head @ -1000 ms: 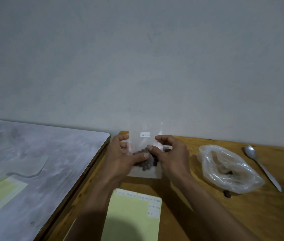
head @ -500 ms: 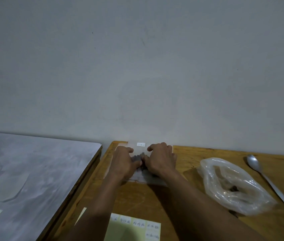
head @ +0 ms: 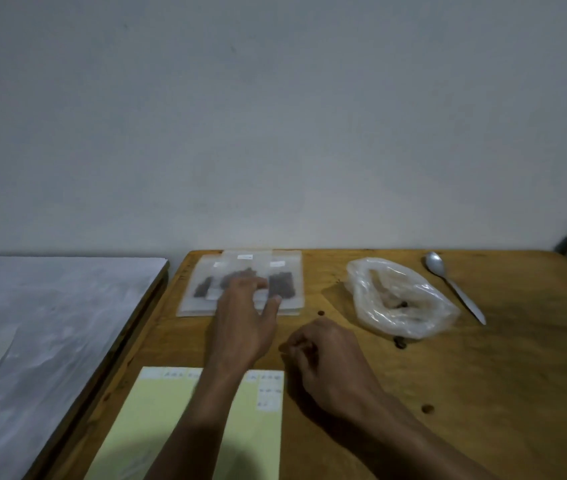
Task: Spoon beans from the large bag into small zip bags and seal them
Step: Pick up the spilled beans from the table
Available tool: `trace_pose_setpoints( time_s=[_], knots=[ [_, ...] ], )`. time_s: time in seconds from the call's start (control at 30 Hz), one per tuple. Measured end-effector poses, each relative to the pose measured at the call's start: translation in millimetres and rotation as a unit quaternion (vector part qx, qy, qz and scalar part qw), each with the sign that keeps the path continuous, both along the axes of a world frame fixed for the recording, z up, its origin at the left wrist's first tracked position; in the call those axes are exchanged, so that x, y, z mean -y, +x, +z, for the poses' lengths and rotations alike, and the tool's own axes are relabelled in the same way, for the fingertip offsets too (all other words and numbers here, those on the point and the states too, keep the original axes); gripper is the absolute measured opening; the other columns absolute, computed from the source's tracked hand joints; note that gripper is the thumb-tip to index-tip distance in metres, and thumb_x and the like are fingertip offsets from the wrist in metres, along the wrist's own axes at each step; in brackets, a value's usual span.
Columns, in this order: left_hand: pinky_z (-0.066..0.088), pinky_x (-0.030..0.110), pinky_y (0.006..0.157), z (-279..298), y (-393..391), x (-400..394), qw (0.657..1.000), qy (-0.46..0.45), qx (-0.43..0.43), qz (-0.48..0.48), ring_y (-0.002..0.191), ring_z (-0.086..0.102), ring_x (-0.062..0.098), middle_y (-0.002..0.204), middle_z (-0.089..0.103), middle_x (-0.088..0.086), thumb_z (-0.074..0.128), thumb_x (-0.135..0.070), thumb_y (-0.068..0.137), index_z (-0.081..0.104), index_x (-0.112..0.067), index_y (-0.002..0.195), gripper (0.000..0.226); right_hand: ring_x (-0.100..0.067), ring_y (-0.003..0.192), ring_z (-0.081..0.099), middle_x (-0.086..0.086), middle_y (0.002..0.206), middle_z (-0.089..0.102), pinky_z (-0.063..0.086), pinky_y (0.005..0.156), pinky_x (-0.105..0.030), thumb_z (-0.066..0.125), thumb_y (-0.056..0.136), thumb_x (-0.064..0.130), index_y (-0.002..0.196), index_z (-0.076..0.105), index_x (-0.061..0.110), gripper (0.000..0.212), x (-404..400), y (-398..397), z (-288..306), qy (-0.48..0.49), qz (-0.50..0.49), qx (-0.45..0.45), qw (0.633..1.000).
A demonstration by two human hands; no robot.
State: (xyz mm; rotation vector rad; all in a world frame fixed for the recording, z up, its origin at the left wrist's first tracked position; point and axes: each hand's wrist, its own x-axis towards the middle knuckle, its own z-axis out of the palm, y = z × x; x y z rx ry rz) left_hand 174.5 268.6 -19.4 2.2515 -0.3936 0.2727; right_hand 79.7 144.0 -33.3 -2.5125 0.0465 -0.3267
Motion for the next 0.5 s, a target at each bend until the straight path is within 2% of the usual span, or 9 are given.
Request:
trace_pose_setpoints(
  time_s=[0.13,0.2,0.27,0.37,0.5],
  knots=[
    [0.051,0.038,0.099,-26.9,-39.2,21.6,0.996,0.076,-0.019,-0.032,0.118,0.056,0.013,0.131,0.059,-0.005,0.062,-0.036,0.096,0.059,-0.026,0.128,0.034,-0.013,0.098,0.063,-0.001,0.113,0.068,0.054,0.082,-0.023,0.06,0.096,0.014,0.115,0.069,0.017,0.021,26.6,-12.9,-8.1,-0.02,-0.086,0.003,0.996],
    [0.047,0.039,0.103,-37.8,-49.5,25.9,0.992,0.123,-0.018,-0.034,0.121,0.053,0.014,0.13,0.06,-0.005,0.056,-0.04,0.098,0.059,-0.026,0.129,0.034,-0.02,0.105,0.064,-0.006,0.119,0.067,0.056,0.086,-0.031,0.059,0.095,0.008,0.122,0.066,0.012,0.028,34.2,-2.7,-5.9,-0.038,-0.097,0.001,0.995],
    [0.041,0.037,0.107,-44.4,-54.0,27.4,0.986,0.163,-0.005,-0.027,0.124,0.049,0.014,0.131,0.059,-0.005,0.049,-0.04,0.1,0.059,-0.026,0.129,0.033,-0.024,0.1,0.064,-0.006,0.113,0.065,0.057,0.082,-0.037,0.059,0.093,0.005,0.113,0.066,0.012,0.023,34.2,10.6,-2.1,-0.08,-0.084,0.0,0.993],
    [0.039,0.034,0.105,-48.8,-59.4,26.1,0.983,0.182,0.022,-0.025,0.121,0.049,0.013,0.127,0.059,-0.006,0.045,-0.035,0.1,0.061,-0.027,0.123,0.03,-0.025,0.09,0.062,-0.007,0.102,0.062,0.056,0.076,-0.039,0.062,0.091,0.009,0.098,0.066,0.01,0.008,28.1,24.5,1.0,-0.13,-0.061,0.0,0.99],
    [0.039,0.036,0.102,-49.9,-59.4,25.2,0.983,0.181,0.032,-0.027,0.116,0.051,0.016,0.121,0.061,-0.004,0.046,-0.032,0.098,0.063,-0.026,0.119,0.028,-0.023,0.092,0.061,-0.009,0.098,0.067,0.054,0.079,-0.033,0.061,0.091,0.014,0.092,0.075,0.012,0.014,26.1,25.9,-1.1,-0.198,-0.032,0.005,0.98]
  ],
)
